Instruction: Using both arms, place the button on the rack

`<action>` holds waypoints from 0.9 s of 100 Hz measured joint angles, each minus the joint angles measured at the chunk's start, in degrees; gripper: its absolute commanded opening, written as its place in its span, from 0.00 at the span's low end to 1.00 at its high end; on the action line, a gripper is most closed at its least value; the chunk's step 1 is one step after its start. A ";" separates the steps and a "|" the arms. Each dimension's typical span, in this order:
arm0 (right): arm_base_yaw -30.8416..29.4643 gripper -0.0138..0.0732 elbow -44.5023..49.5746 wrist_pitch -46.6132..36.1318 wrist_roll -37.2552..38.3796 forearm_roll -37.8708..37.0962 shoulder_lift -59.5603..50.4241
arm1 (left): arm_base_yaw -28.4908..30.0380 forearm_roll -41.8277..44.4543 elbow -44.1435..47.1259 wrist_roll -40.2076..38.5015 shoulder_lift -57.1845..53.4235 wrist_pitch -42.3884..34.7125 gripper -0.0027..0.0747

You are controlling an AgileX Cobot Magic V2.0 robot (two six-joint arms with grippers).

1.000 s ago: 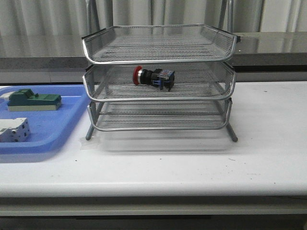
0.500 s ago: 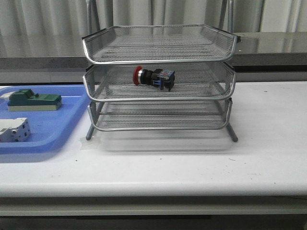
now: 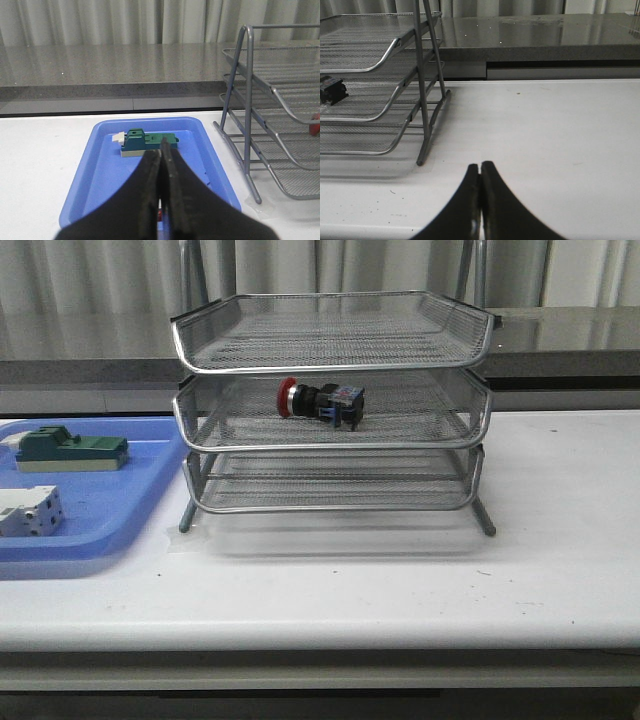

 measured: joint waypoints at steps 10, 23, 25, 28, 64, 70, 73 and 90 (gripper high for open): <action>0.00 0.09 0.00 0.00 0.00 0.00 0.00 | 0.00 0.12 2.90 -0.40 -3.62 -0.12 0.01; 0.00 0.09 0.00 0.00 0.00 0.00 0.00 | 0.00 0.12 6.68 -1.09 -8.59 -0.20 0.01; 0.00 0.09 0.00 0.00 0.00 0.00 0.00 | 0.00 0.12 7.27 -1.09 -9.43 -0.20 0.01; 0.00 0.09 0.00 0.00 0.00 0.00 0.00 | 0.00 0.12 8.23 -1.09 -10.82 -0.20 0.01; 0.00 0.09 0.00 -0.12 0.00 0.00 0.00 | 0.00 0.24 8.97 -1.41 -13.93 -2.25 0.01; 0.00 0.09 0.00 -0.12 0.00 0.00 0.00 | 0.00 0.24 8.97 -1.41 -13.93 -2.63 0.01; 0.00 0.09 0.00 -0.12 0.00 0.00 0.00 | 0.00 0.24 8.97 -1.41 -13.93 -2.63 0.01; 0.00 0.09 0.00 -0.12 0.00 0.00 0.00 | 0.00 0.24 8.97 -1.41 -13.93 -2.63 0.01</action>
